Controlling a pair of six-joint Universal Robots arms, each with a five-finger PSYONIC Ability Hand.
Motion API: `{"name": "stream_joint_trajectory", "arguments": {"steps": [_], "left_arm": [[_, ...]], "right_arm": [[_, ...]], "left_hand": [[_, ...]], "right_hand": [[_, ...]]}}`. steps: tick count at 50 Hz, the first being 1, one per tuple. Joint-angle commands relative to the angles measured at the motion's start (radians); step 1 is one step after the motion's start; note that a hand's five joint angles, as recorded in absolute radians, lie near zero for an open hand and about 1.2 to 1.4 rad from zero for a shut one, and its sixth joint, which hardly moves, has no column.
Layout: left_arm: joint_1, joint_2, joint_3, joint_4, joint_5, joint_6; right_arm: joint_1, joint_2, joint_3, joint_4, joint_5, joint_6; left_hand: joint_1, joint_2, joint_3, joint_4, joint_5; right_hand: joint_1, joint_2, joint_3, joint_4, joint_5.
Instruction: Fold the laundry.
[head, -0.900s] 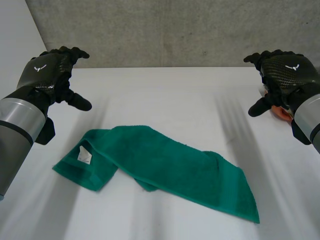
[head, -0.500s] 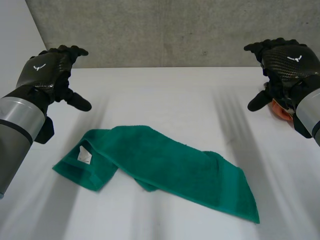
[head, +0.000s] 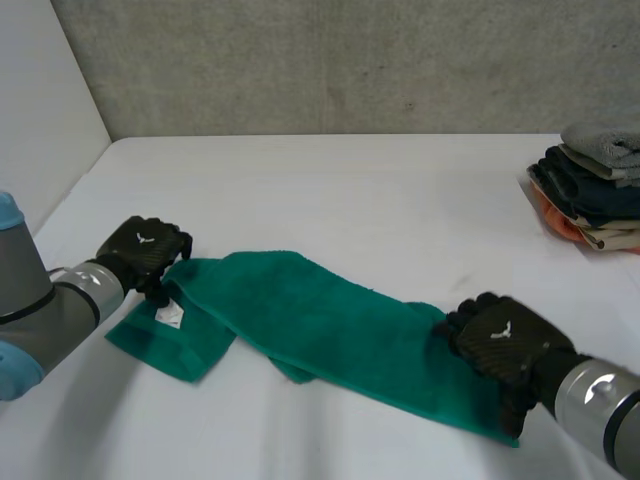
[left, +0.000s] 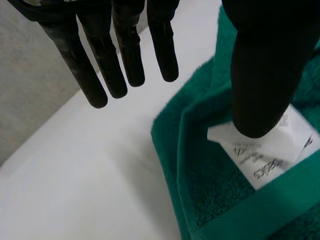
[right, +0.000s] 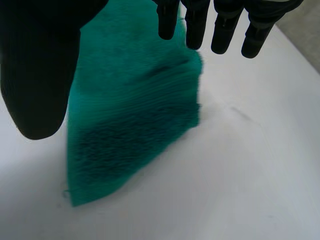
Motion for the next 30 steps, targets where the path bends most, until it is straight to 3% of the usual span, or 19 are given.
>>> {"name": "stream_joint_trajectory", "arguments": {"steps": [1, 8, 10, 11, 13, 18, 30], "left_arm": [[0.007, -0.131, 0.101, 0.000, 0.014, -0.008], [0.001, -0.164, 0.133, 0.000, 0.031, -0.014], [-0.001, -0.169, 0.141, 0.000, 0.037, -0.017], [-0.002, -0.170, 0.144, 0.001, 0.042, -0.019], [-0.004, -0.171, 0.146, 0.001, 0.042, -0.019], [-0.007, -0.152, 0.144, 0.003, 0.042, -0.027], [-0.018, -0.010, 0.183, 0.020, 0.031, -0.186]], "right_arm": [[-0.002, 0.001, 0.087, -0.084, -0.063, 0.022], [0.000, 0.001, 0.131, -0.161, -0.068, 0.026], [0.001, 0.001, 0.142, -0.182, -0.063, 0.026], [0.001, 0.001, 0.145, -0.187, -0.062, 0.026], [0.001, 0.001, 0.151, -0.204, -0.059, 0.026], [0.001, 0.006, 0.165, -0.231, -0.054, 0.026], [0.015, 0.092, 0.179, -0.322, -0.042, 0.021]], "left_hand": [[0.163, 0.173, 0.173, 0.169, 0.171], [0.257, 0.266, 0.266, 0.263, 0.264], [0.406, 0.416, 0.416, 0.412, 0.413], [0.645, 0.655, 0.655, 0.651, 0.653], [0.817, 0.827, 0.827, 0.823, 0.824], [0.818, 0.827, 0.827, 0.823, 0.825], [0.818, 0.827, 0.827, 0.823, 0.825]], "right_hand": [[-0.038, -0.017, -0.019, -0.020, -0.033], [-0.020, 0.000, -0.001, -0.002, -0.015], [-0.017, 0.003, 0.002, 0.001, -0.012], [-0.017, 0.003, 0.002, 0.001, -0.012], [-0.017, 0.003, 0.002, 0.001, -0.012], [-0.017, 0.003, 0.002, 0.001, -0.012], [0.139, 0.159, 0.157, 0.156, 0.143]]}}
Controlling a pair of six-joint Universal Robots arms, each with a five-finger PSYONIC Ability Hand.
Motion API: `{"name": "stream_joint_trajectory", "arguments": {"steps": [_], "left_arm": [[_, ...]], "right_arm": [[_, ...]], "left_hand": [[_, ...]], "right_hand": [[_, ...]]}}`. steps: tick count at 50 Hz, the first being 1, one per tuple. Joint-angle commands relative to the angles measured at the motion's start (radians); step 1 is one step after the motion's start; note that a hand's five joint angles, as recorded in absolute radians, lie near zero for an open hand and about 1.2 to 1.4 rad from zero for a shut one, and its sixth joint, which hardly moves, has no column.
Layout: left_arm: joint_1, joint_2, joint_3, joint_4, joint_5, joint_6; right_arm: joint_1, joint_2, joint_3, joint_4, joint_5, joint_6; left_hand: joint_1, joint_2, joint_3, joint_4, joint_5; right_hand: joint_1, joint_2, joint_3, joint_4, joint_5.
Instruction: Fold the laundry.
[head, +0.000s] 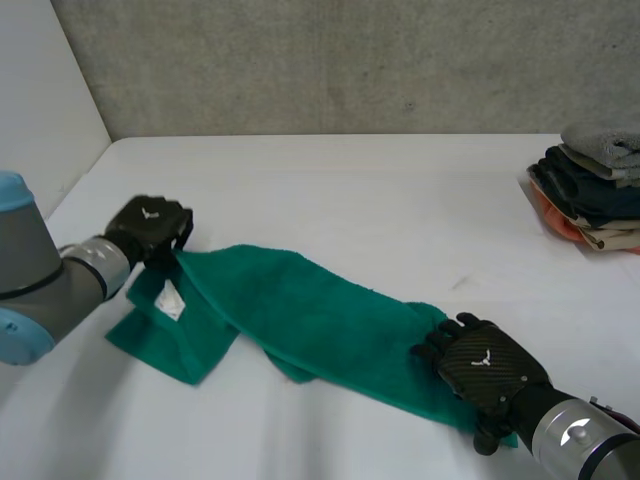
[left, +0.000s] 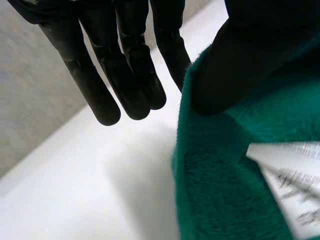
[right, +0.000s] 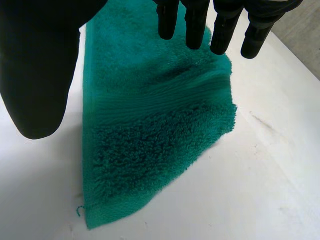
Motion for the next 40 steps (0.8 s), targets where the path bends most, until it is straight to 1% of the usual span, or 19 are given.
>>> {"name": "stream_joint_trajectory", "arguments": {"steps": [1, 8, 11, 12, 14, 16, 19, 21, 25, 27, 28, 31, 32, 34, 35, 38, 39, 40], "left_arm": [[-0.010, 0.062, 0.032, 0.009, -0.010, -0.088], [-0.011, 0.066, 0.041, 0.009, -0.011, -0.097], [-0.011, 0.066, 0.041, 0.008, -0.019, -0.105], [-0.011, 0.066, 0.041, 0.008, -0.022, -0.106], [-0.013, 0.067, 0.040, 0.002, -0.036, -0.117], [-0.013, 0.069, 0.037, -0.001, -0.045, -0.123], [-0.013, 0.092, 0.029, -0.004, -0.051, -0.131], [-0.013, 0.113, 0.021, -0.006, -0.051, -0.134], [-0.013, 0.186, -0.029, -0.027, -0.051, -0.134], [-0.011, 0.213, -0.052, -0.034, -0.050, -0.133], [-0.013, 0.223, -0.064, -0.035, -0.048, -0.133], [-0.014, 0.247, -0.113, -0.035, -0.045, -0.120], [-0.016, 0.250, -0.126, -0.034, -0.045, -0.117], [-0.016, 0.247, -0.149, -0.029, -0.045, -0.113], [-0.016, 0.236, -0.149, -0.029, -0.045, -0.111], [-0.013, 0.204, -0.134, -0.023, -0.046, -0.090], [-0.013, 0.187, -0.120, -0.021, -0.046, -0.081], [-0.011, 0.165, -0.103, -0.020, -0.046, -0.070]], "right_arm": [[0.008, 0.064, 0.002, -0.051, 0.015, -0.006], [0.008, 0.110, 0.004, -0.126, 0.060, -0.020], [0.008, 0.127, 0.004, -0.149, 0.063, -0.020], [0.010, 0.138, 0.004, -0.170, 0.065, -0.024], [0.008, 0.147, 0.002, -0.198, 0.068, -0.030], [0.004, 0.155, -0.004, -0.244, 0.089, -0.043], [-0.006, 0.141, -0.016, -0.279, 0.127, -0.050], [-0.009, 0.103, -0.044, -0.294, 0.160, -0.052], [-0.006, 0.001, -0.122, -0.270, 0.186, -0.050], [-0.004, -0.020, -0.157, -0.232, 0.189, -0.052], [-0.004, -0.023, -0.199, -0.168, 0.181, -0.052], [-0.009, -0.020, -0.280, -0.057, 0.174, -0.049], [-0.010, 0.006, -0.339, 0.021, 0.166, -0.043], [-0.018, 0.064, -0.403, 0.092, 0.160, -0.038], [-0.027, 0.139, -0.473, 0.157, 0.163, -0.040], [-0.035, 0.226, -0.591, 0.245, 0.177, -0.041], [-0.032, 0.257, -0.672, 0.283, 0.178, -0.037], [-0.029, 0.268, -0.711, 0.294, 0.178, -0.034]], "left_hand": [[0.236, 0.205, 0.210, 0.202, 0.233], [0.236, 0.205, 0.210, 0.202, 0.233], [0.236, 0.205, 0.210, 0.202, 0.233], [0.236, 0.205, 0.210, 0.202, 0.233], [0.236, 0.205, 0.210, 0.202, 0.233], [0.236, 0.205, 0.210, 0.202, 0.233], [0.236, 0.205, 0.210, 0.202, 0.233], [0.236, 0.205, 0.210, 0.202, 0.233], [0.236, 0.205, 0.210, 0.202, 0.233], [0.236, 0.205, 0.210, 0.202, 0.233], [0.236, 0.205, 0.210, 0.202, 0.233], [0.236, 0.205, 0.210, 0.202, 0.233], [0.236, 0.205, 0.210, 0.202, 0.233], [0.236, 0.205, 0.210, 0.202, 0.233], [0.236, 0.205, 0.210, 0.202, 0.233], [0.236, 0.205, 0.210, 0.202, 0.233], [0.236, 0.205, 0.210, 0.202, 0.233], [0.236, 0.205, 0.210, 0.202, 0.233]], "right_hand": [[0.137, 0.144, 0.140, 0.139, 0.132], [0.193, 0.200, 0.196, 0.194, 0.188], [0.354, 0.361, 0.357, 0.355, 0.349], [0.541, 0.547, 0.543, 0.542, 0.536], [0.805, 0.812, 0.808, 0.807, 0.800], [1.159, 1.166, 1.162, 1.161, 1.154], [1.161, 1.168, 1.164, 1.162, 1.156], [1.161, 1.168, 1.164, 1.162, 1.156], [1.161, 1.168, 1.164, 1.162, 1.156], [1.161, 1.168, 1.164, 1.162, 1.156], [1.161, 1.168, 1.164, 1.162, 1.156], [1.161, 1.168, 1.164, 1.162, 1.156], [1.161, 1.168, 1.164, 1.162, 1.156], [1.161, 1.168, 1.164, 1.162, 1.156], [1.161, 1.168, 1.164, 1.162, 1.156], [1.161, 1.168, 1.164, 1.162, 1.156], [1.161, 1.168, 1.164, 1.162, 1.156], [1.161, 1.168, 1.164, 1.162, 1.156]]}}
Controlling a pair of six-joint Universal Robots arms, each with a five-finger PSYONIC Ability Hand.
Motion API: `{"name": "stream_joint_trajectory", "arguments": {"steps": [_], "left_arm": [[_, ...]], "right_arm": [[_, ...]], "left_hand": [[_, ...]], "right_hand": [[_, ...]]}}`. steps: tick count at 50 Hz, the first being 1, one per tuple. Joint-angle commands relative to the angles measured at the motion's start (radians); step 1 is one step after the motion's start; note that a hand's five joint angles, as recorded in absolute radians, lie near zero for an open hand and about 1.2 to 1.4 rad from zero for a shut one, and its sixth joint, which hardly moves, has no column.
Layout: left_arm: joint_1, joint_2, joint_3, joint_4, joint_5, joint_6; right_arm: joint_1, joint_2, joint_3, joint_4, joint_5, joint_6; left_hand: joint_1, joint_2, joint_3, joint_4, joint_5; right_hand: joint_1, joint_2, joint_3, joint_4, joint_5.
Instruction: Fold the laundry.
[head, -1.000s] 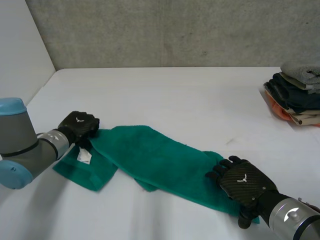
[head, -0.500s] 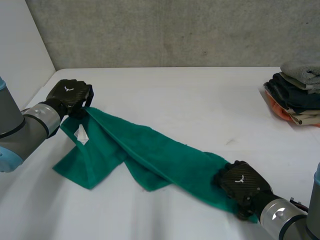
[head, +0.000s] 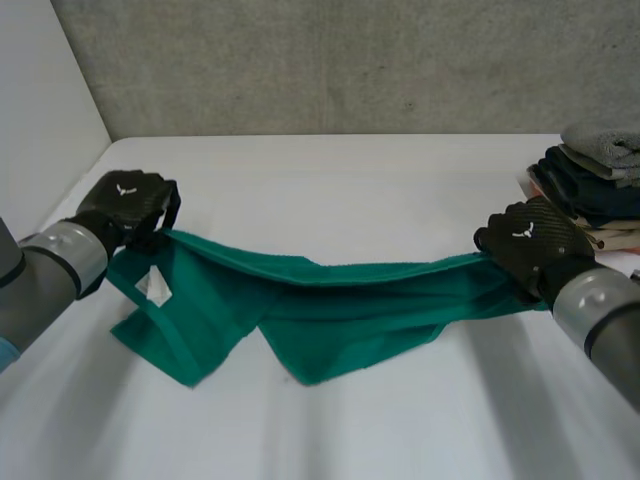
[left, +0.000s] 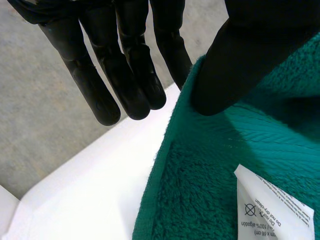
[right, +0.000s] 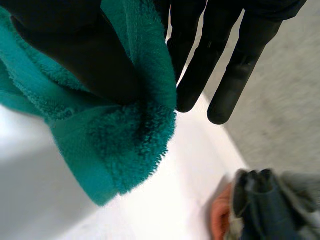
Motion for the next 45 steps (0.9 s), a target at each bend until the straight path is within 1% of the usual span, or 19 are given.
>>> {"name": "stream_joint_trajectory", "arguments": {"steps": [1, 2, 3, 6, 7, 10, 11, 12, 13, 15, 17, 18, 21, 25, 29, 36, 40, 41, 45], "left_arm": [[0.005, -0.109, 0.084, 0.015, -0.004, 0.070], [0.002, -0.120, 0.120, 0.018, -0.007, 0.086], [-0.002, -0.134, 0.155, 0.020, -0.010, 0.101], [-0.027, -0.151, 0.327, 0.023, -0.024, 0.144], [-0.039, -0.151, 0.374, 0.027, -0.030, 0.149], [-0.070, -0.146, 0.552, 0.070, -0.090, 0.132], [-0.072, -0.145, 0.586, 0.093, -0.109, 0.123], [-0.072, -0.140, 0.614, 0.119, -0.132, 0.114], [-0.070, -0.137, 0.647, 0.188, -0.174, 0.091], [-0.072, -0.129, 0.665, 0.265, -0.209, 0.072], [-0.073, -0.108, 0.665, 0.357, -0.235, 0.059], [-0.072, -0.102, 0.659, 0.374, -0.235, 0.058], [-0.076, -0.086, 0.620, 0.366, -0.234, 0.058], [-0.082, -0.057, 0.487, 0.316, -0.234, 0.058], [-0.081, -0.018, 0.328, 0.300, -0.229, 0.058], [-0.081, 0.004, 0.012, 0.316, -0.213, 0.060], [-0.076, -0.011, -0.114, 0.340, -0.167, 0.062], [-0.078, -0.017, -0.136, 0.345, -0.157, 0.063], [-0.072, -0.057, -0.213, 0.357, -0.131, 0.089]], "right_arm": [[-0.007, 0.214, -0.355, 0.231, 0.011, 0.011], [-0.006, 0.222, -0.397, 0.223, 0.016, 0.017], [-0.006, 0.248, -0.487, 0.179, 0.019, 0.040], [-0.007, 0.283, -0.610, 0.053, 0.022, 0.127], [-0.012, 0.293, -0.673, -0.056, 0.022, 0.202], [-0.013, 0.297, -0.730, -0.235, 0.024, 0.310], [-0.013, 0.300, -0.748, -0.354, 0.027, 0.368], [-0.013, 0.300, -0.755, -0.411, 0.030, 0.388], [-0.015, 0.302, -0.758, -0.462, 0.031, 0.400], [-0.012, 0.304, -0.758, -0.597, 0.033, 0.408], [-0.009, 0.305, -0.758, -0.657, 0.033, 0.408], [-0.007, 0.305, -0.756, -0.671, 0.031, 0.410], [-0.006, 0.311, -0.750, -0.671, 0.018, 0.410], [-0.009, 0.314, -0.712, -0.642, 0.010, 0.410], [-0.013, 0.304, -0.635, -0.559, -0.025, 0.408], [-0.021, 0.300, -0.442, -0.345, -0.116, 0.396], [-0.021, 0.317, -0.316, -0.252, -0.151, 0.347], [-0.022, 0.329, -0.273, -0.233, -0.157, 0.309], [-0.030, 0.360, -0.195, -0.196, -0.144, 0.188]], "left_hand": [[0.236, 0.205, 0.208, 0.198, 0.233], [0.236, 0.205, 0.208, 0.198, 0.233], [0.236, 0.205, 0.208, 0.198, 0.233], [0.236, 0.205, 0.208, 0.198, 0.233], [0.236, 0.205, 0.208, 0.198, 0.233], [0.236, 0.205, 0.208, 0.198, 0.233], [0.236, 0.205, 0.208, 0.198, 0.233], [0.236, 0.205, 0.208, 0.198, 0.233], [0.236, 0.205, 0.208, 0.198, 0.233], [0.236, 0.205, 0.208, 0.198, 0.233], [0.236, 0.205, 0.208, 0.198, 0.233], [0.236, 0.205, 0.208, 0.198, 0.233], [0.236, 0.205, 0.208, 0.198, 0.233], [0.236, 0.205, 0.208, 0.198, 0.233], [0.236, 0.205, 0.208, 0.198, 0.233], [0.236, 0.205, 0.208, 0.198, 0.233], [0.236, 0.205, 0.208, 0.198, 0.233], [0.236, 0.205, 0.208, 0.198, 0.233], [0.236, 0.205, 0.208, 0.198, 0.233]], "right_hand": [[0.277, 0.219, 0.214, 0.202, 0.205], [0.277, 0.219, 0.214, 0.202, 0.205], [0.277, 0.219, 0.214, 0.202, 0.205], [0.277, 0.219, 0.214, 0.202, 0.205], [0.277, 0.219, 0.214, 0.202, 0.205], [0.277, 0.219, 0.214, 0.202, 0.205], [0.277, 0.219, 0.214, 0.202, 0.205], [0.277, 0.219, 0.214, 0.202, 0.205], [0.277, 0.219, 0.214, 0.202, 0.205], [0.277, 0.219, 0.214, 0.202, 0.205], [0.277, 0.219, 0.214, 0.202, 0.205], [0.277, 0.219, 0.214, 0.202, 0.205], [0.277, 0.219, 0.214, 0.202, 0.205], [0.277, 0.219, 0.214, 0.202, 0.205], [0.277, 0.219, 0.214, 0.202, 0.205], [0.277, 0.219, 0.214, 0.202, 0.205], [0.277, 0.219, 0.214, 0.202, 0.205], [0.277, 0.219, 0.214, 0.202, 0.205], [0.277, 0.219, 0.214, 0.202, 0.205]]}}
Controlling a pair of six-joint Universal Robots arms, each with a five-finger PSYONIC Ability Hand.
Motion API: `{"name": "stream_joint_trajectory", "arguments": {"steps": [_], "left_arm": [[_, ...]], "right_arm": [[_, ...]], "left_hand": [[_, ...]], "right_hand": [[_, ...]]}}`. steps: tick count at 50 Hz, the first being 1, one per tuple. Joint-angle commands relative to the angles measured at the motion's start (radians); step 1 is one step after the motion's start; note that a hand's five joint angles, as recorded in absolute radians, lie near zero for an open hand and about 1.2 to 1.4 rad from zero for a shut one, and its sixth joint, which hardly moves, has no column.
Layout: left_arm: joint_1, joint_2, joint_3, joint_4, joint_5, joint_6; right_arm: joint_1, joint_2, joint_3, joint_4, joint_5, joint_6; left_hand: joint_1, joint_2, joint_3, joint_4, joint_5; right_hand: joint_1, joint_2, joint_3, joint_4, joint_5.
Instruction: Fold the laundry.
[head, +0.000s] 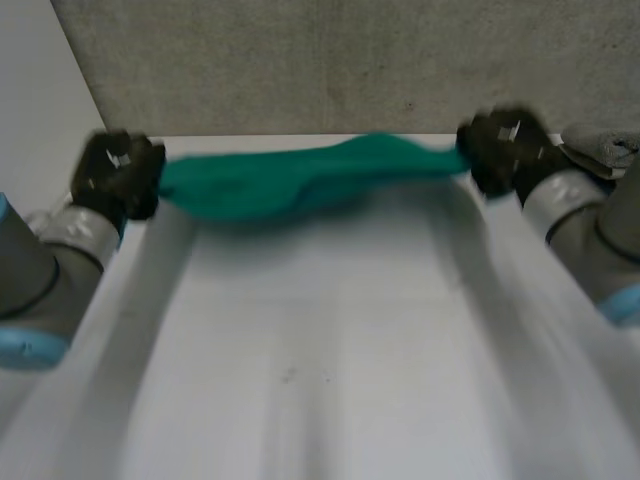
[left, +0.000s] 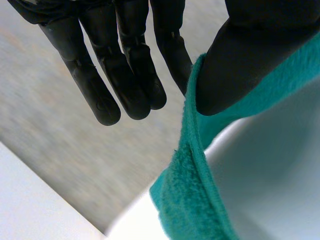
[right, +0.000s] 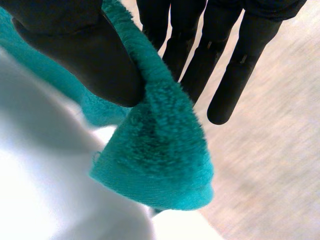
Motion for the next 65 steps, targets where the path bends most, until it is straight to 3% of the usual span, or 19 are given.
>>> {"name": "stream_joint_trajectory", "arguments": {"steps": [1, 8, 12, 15, 16, 18, 21, 26, 31, 36, 44, 52, 54, 55, 56, 57, 58, 65], "left_arm": [[0.007, -0.057, -0.162, 0.025, 0.053, 0.047], [0.004, -0.005, -0.246, -0.034, 0.046, 0.183], [0.015, 0.136, -0.312, -0.217, 0.046, 0.319], [0.018, 0.245, -0.341, -0.443, 0.043, 0.422], [0.019, 0.313, -0.346, -0.584, 0.043, 0.456], [0.019, 0.351, -0.349, -0.671, 0.049, 0.470], [0.011, 0.400, -0.343, -0.800, 0.055, 0.485], [0.008, 0.369, -0.285, -0.707, 0.053, 0.484], [-0.004, 0.161, -0.152, -0.489, 0.040, 0.485], [-0.042, -0.037, 0.023, -0.358, 0.037, 0.481], [-0.102, -0.344, 0.373, -0.312, -0.054, 0.482], [-0.114, -0.539, 0.623, -0.306, -0.066, 0.481], [-0.117, -0.571, 0.660, -0.288, -0.066, 0.476], [-0.120, -0.579, 0.669, -0.280, -0.068, 0.473], [-0.122, -0.583, 0.675, -0.272, -0.068, 0.473], [-0.125, -0.588, 0.680, -0.263, -0.068, 0.475], [-0.133, -0.590, 0.685, -0.245, -0.074, 0.478], [-0.163, -0.551, 0.673, -0.200, -0.095, 0.427]], "right_arm": [[-0.011, 0.046, 0.161, 0.088, -0.002, -0.185], [-0.060, 0.025, 0.228, 0.227, 0.003, -0.297], [-0.086, -0.090, 0.232, 0.423, 0.001, -0.356], [-0.147, -0.176, 0.233, 0.649, 0.000, -0.440], [-0.161, -0.193, 0.236, 0.695, -0.002, -0.469], [-0.193, -0.228, 0.244, 0.835, -0.002, -0.558], [-0.209, -0.242, 0.242, 0.902, -0.013, -0.636], [-0.210, -0.204, 0.227, 0.780, -0.011, -0.620], [-0.175, -0.060, 0.149, 0.603, 0.000, -0.546], [-0.103, 0.054, 0.025, 0.493, 0.026, -0.482], [-0.081, 0.236, -0.147, 0.275, 0.078, -0.469], [-0.069, 0.377, -0.244, 0.056, 0.092, -0.477], [-0.067, 0.399, -0.259, 0.031, 0.092, -0.479], [-0.066, 0.410, -0.268, 0.020, 0.090, -0.479], [-0.064, 0.429, -0.285, -0.003, 0.087, -0.476], [-0.064, 0.436, -0.292, -0.013, 0.087, -0.474], [-0.060, 0.445, -0.298, -0.027, 0.086, -0.472], [-0.038, 0.407, -0.310, -0.110, 0.158, -0.425]], "left_hand": [[0.236, 0.200, 0.203, 0.197, 0.233], [0.236, 0.200, 0.203, 0.197, 0.233], [0.236, 0.200, 0.203, 0.197, 0.233], [0.236, 0.200, 0.203, 0.197, 0.233], [0.236, 0.200, 0.203, 0.197, 0.233], [0.236, 0.200, 0.203, 0.197, 0.233], [0.236, 0.200, 0.203, 0.197, 0.233], [0.236, 0.200, 0.203, 0.197, 0.233], [0.236, 0.200, 0.203, 0.197, 0.233], [0.236, 0.200, 0.203, 0.197, 0.233], [0.236, 0.200, 0.203, 0.197, 0.233], [0.236, 0.200, 0.203, 0.197, 0.233], [0.236, 0.200, 0.203, 0.197, 0.233], [0.236, 0.200, 0.203, 0.197, 0.233], [0.233, 0.198, 0.200, 0.194, 0.231], [-0.092, -0.128, -0.125, -0.131, -0.095], [-0.915, -0.951, -0.948, -0.954, -0.918], [-0.986, -1.021, -1.019, -1.025, -0.989]], "right_hand": [[0.266, 0.219, 0.212, 0.198, 0.200], [0.266, 0.219, 0.212, 0.198, 0.200], [0.266, 0.219, 0.212, 0.198, 0.200], [0.266, 0.219, 0.212, 0.198, 0.200], [0.266, 0.219, 0.212, 0.198, 0.200], [0.266, 0.219, 0.212, 0.198, 0.200], [0.266, 0.219, 0.212, 0.198, 0.200], [0.266, 0.219, 0.212, 0.198, 0.200], [0.266, 0.219, 0.212, 0.198, 0.200], [0.266, 0.219, 0.212, 0.198, 0.200], [0.266, 0.219, 0.212, 0.198, 0.200], [0.266, 0.219, 0.212, 0.198, 0.200], [0.127, 0.080, 0.073, 0.060, 0.062], [-0.080, -0.128, -0.135, -0.148, -0.146], [-0.780, -0.827, -0.834, -0.847, -0.845], [-0.956, -1.003, -1.010, -1.023, -1.021], [-0.956, -1.003, -1.010, -1.023, -1.021], [-0.956, -1.003, -1.010, -1.023, -1.021]]}}
